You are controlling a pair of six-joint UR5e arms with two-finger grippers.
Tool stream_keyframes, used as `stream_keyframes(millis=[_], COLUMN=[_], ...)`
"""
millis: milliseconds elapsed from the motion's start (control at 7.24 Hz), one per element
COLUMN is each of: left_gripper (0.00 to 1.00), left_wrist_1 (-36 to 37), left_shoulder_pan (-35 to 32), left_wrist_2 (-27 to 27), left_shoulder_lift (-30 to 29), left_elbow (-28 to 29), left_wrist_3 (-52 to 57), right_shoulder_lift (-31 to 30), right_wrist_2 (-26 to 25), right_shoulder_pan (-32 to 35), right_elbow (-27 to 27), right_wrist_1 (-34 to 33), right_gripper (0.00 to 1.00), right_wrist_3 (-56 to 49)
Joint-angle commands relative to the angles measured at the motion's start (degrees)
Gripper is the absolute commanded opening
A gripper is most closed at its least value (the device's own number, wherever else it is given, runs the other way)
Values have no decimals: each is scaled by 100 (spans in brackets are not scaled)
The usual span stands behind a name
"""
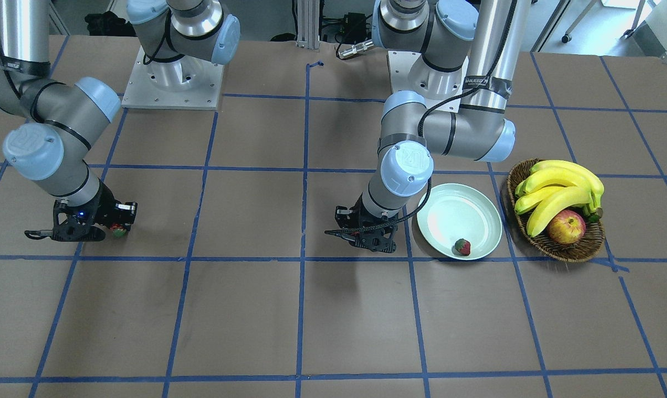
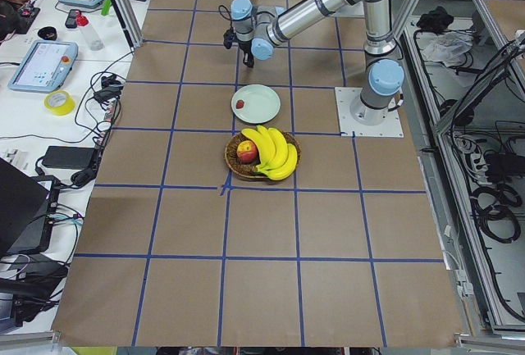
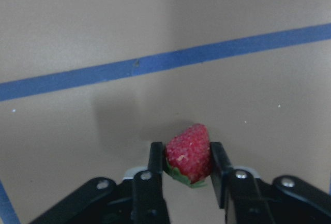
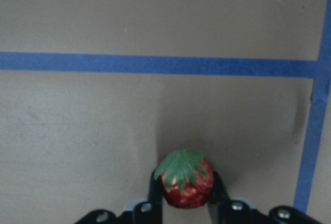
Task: Collect all strawberries into plate
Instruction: 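Grasp a strawberry with each gripper, then carry the left strawberry over the plate while the right carries its strawberry closer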
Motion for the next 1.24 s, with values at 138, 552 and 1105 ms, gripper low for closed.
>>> stream_keyframes(millis=[138,552,1105], left_gripper=[0,0,0], left_wrist_1=[-1155,-2464,-2816], left_shoulder_pan=[331,1210,2372], left_wrist_2=[70,990,1406], left_shoulder_lift=[313,595,587], left_elbow=[715,1265,932], left_wrist_3=[-156,333,1259], right_shoulder_lift=[-211,-195,873], right_wrist_2=[81,109,882], right_shoulder_pan=[209,2049,4214], right_elbow=[-177,-651,-1843], right_wrist_1=[87,351,254], right_gripper=[0,0,0], right_wrist_3=[470,1764,5363])
